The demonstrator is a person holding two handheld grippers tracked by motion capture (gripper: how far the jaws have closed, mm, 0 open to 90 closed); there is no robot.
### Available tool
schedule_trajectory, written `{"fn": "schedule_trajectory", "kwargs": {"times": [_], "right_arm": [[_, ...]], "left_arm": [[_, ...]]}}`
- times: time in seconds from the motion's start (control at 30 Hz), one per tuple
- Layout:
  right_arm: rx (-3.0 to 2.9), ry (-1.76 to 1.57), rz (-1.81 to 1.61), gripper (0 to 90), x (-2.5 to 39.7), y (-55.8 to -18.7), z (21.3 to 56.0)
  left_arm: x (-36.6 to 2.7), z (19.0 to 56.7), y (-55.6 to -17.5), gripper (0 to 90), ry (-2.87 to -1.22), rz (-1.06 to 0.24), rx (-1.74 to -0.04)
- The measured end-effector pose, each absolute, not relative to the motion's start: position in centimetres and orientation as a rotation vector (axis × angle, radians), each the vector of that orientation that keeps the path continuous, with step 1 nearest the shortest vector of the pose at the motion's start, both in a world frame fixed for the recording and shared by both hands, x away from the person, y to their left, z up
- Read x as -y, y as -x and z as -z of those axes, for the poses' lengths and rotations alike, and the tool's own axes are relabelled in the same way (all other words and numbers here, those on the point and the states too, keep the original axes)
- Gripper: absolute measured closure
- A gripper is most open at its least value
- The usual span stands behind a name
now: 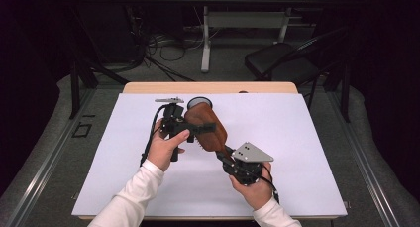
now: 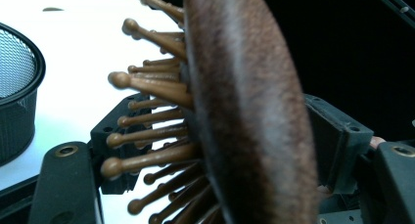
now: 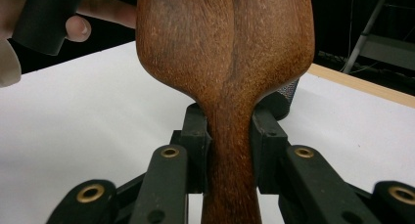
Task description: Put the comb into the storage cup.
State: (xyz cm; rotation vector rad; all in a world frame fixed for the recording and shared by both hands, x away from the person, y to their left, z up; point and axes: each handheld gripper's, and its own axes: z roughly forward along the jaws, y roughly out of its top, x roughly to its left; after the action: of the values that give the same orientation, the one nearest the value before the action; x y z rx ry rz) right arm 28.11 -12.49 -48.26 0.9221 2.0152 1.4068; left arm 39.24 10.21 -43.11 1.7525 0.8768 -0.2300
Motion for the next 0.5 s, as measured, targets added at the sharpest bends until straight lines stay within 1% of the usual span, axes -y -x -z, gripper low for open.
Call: {"fn": "schedule_trajectory", "kwargs": {"times": [0.1, 0.23, 0.37, 0.5], "right_arm": [[-2.018, -0.920, -1.405, 71.6, 12.49, -28.10, 48.27], [-2.017, -0.920, -1.406, 71.6, 12.46, -28.10, 48.29], [-2.013, -0.920, -1.409, 71.6, 12.53, -28.13, 48.30], [-2.014, -0.918, -1.410, 71.6, 12.52, -28.12, 48.33]], "left_arm": [[-10.07, 43.18, -39.28, 25.6, -1.747, 0.261, -0.869], [-9.91, 43.15, -39.19, 26.3, -1.749, 0.257, -0.863], [-9.99, 43.07, -39.12, 29.7, -1.737, 0.255, -0.867], [-10.03, 43.05, -39.06, 30.2, -1.731, 0.257, -0.873]]}}
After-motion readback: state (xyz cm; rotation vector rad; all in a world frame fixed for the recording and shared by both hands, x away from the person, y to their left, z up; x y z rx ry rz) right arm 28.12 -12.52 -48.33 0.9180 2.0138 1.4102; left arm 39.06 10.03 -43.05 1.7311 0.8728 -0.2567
